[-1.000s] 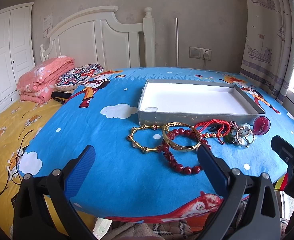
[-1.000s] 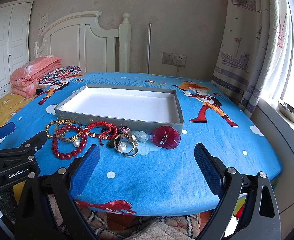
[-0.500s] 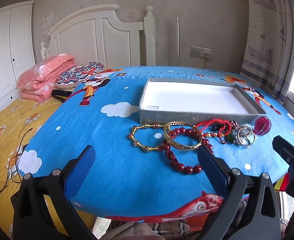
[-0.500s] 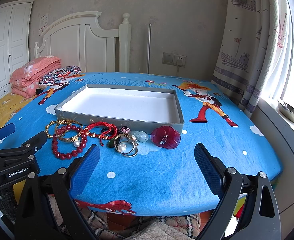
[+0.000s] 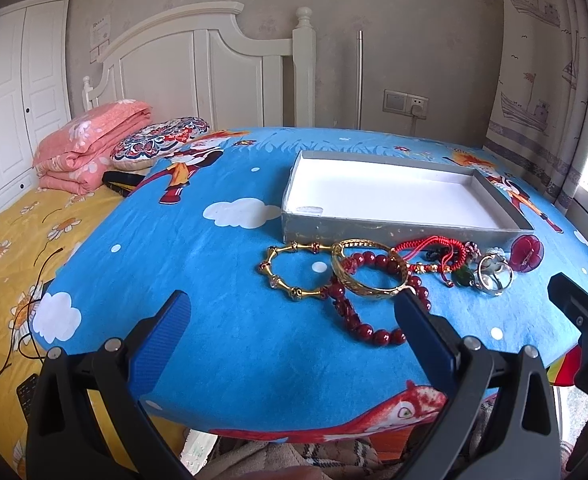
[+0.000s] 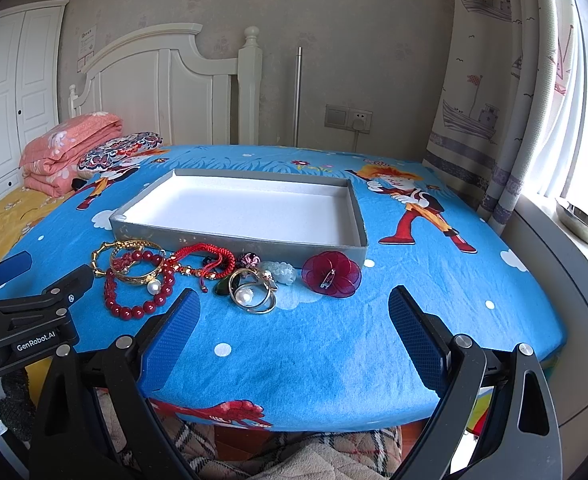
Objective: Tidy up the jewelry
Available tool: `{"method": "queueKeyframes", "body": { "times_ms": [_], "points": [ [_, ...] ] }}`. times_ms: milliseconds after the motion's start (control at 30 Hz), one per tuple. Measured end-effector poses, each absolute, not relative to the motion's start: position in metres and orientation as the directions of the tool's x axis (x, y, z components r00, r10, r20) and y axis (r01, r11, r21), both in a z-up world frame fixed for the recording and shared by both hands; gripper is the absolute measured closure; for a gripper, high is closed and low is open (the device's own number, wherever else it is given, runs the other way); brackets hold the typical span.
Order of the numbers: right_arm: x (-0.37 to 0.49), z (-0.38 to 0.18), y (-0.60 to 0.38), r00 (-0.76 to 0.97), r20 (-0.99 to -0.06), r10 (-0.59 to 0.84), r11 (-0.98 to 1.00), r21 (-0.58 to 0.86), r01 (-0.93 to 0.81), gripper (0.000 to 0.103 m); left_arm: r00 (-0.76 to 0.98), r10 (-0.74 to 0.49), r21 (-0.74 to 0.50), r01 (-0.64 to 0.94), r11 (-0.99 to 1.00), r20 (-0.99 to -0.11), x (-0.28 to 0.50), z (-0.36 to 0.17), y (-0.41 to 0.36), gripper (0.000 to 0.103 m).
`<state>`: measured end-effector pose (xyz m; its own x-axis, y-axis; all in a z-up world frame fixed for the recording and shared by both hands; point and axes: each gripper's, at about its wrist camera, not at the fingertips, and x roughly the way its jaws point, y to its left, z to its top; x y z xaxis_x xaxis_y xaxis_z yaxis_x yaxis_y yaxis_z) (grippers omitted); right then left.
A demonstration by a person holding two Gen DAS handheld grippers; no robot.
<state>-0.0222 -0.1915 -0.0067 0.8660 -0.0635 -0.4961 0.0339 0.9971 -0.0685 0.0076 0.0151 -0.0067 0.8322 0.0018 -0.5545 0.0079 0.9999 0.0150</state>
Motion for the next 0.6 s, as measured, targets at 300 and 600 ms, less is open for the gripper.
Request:
{"method": "queueKeyframes", "body": {
  "times_ms": [300,600],
  "points": [
    [-0.023,-0.003,-0.192,0.864,-0.5,-0.054,0.998,-0.057,0.03,0.014,0.844,0.013,0.015,-0.006,1.0,-0.536,0.004,-0.002,0.016,0.004],
    [-0.016,-0.002,-0.212,0.852,-0.522,-0.045,0.998,0.017,0.062,0.014,0.823,-0.037,-0.026,0.027,0.999,-0.567,0.009,-0.007,0.019,0.004]
  ]
}}
